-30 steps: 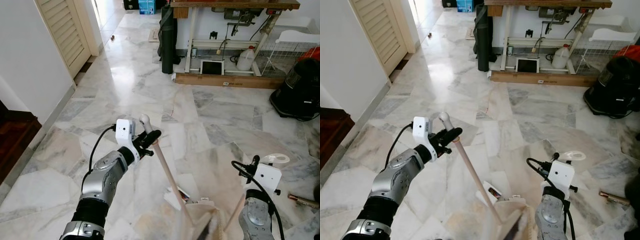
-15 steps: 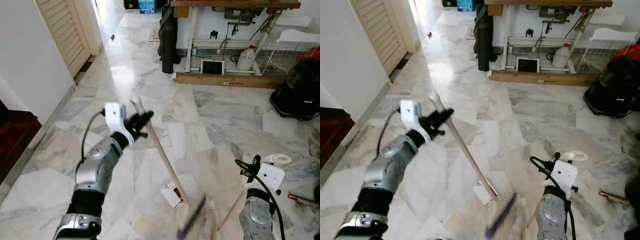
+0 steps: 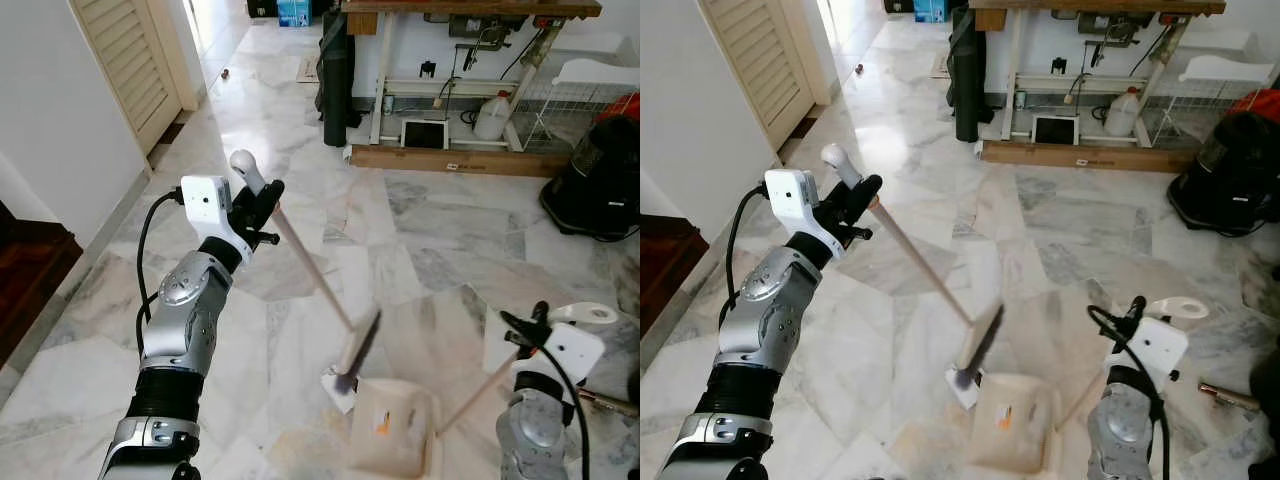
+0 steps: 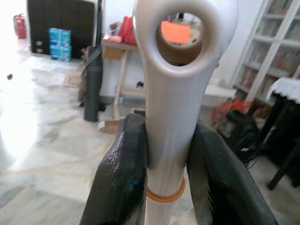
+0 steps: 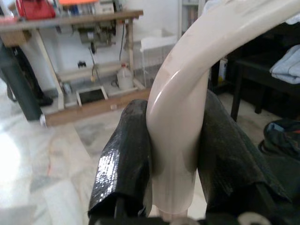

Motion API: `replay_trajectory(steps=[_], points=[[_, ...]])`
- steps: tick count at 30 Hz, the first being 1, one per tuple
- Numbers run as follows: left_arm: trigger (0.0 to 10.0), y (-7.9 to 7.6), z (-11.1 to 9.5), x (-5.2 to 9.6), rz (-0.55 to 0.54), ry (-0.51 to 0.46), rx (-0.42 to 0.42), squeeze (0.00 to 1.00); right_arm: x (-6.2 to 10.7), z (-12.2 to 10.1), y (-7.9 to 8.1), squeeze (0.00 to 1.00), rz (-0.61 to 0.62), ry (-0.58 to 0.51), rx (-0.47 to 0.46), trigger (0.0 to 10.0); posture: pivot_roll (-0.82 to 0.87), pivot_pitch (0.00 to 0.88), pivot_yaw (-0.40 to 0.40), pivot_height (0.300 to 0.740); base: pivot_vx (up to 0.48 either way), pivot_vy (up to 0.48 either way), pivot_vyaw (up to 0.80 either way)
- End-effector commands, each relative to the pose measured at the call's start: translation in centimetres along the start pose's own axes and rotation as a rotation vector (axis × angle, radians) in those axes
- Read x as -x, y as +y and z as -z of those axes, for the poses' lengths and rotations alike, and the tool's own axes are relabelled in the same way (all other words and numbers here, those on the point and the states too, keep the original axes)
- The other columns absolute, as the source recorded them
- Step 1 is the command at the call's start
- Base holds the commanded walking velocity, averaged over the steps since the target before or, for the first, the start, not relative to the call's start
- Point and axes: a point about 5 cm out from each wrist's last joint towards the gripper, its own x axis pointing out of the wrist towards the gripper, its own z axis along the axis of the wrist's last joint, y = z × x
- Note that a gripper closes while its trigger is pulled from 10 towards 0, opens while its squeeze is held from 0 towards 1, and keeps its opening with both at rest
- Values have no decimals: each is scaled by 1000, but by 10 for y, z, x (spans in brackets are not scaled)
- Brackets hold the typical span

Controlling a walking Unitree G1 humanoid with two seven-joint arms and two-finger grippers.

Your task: Sweep floor

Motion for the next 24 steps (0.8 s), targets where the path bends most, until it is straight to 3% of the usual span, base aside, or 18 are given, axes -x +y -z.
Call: replay_trajectory(steps=[1, 9, 16, 21, 24], points=[[10000, 1, 1, 2, 4, -6, -55, 0, -8, -13, 4, 0, 1, -57, -50, 10000, 169, 0, 10, 740, 0, 0, 0], [10000, 15, 19, 15, -102, 20, -173, 0, -6, -20, 19, 0, -27, -64, -121, 10000, 152, 0, 9, 740, 0, 0, 0], [10000, 15, 19, 15, -102, 20, -173, 0, -6, -20, 19, 0, -27, -64, -121, 10000, 152, 0, 9, 740, 0, 0, 0], [10000, 29, 26, 21, -218, 18, -253, 0, -11, -26, 32, 0, -69, -72, -153, 10000, 150, 0, -14, 740, 0, 0, 0], [10000, 37, 29, 28, -265, 25, -244, 0, -12, -29, 36, 0, -96, -81, -148, 10000, 148, 0, -16, 740, 0, 0, 0]])
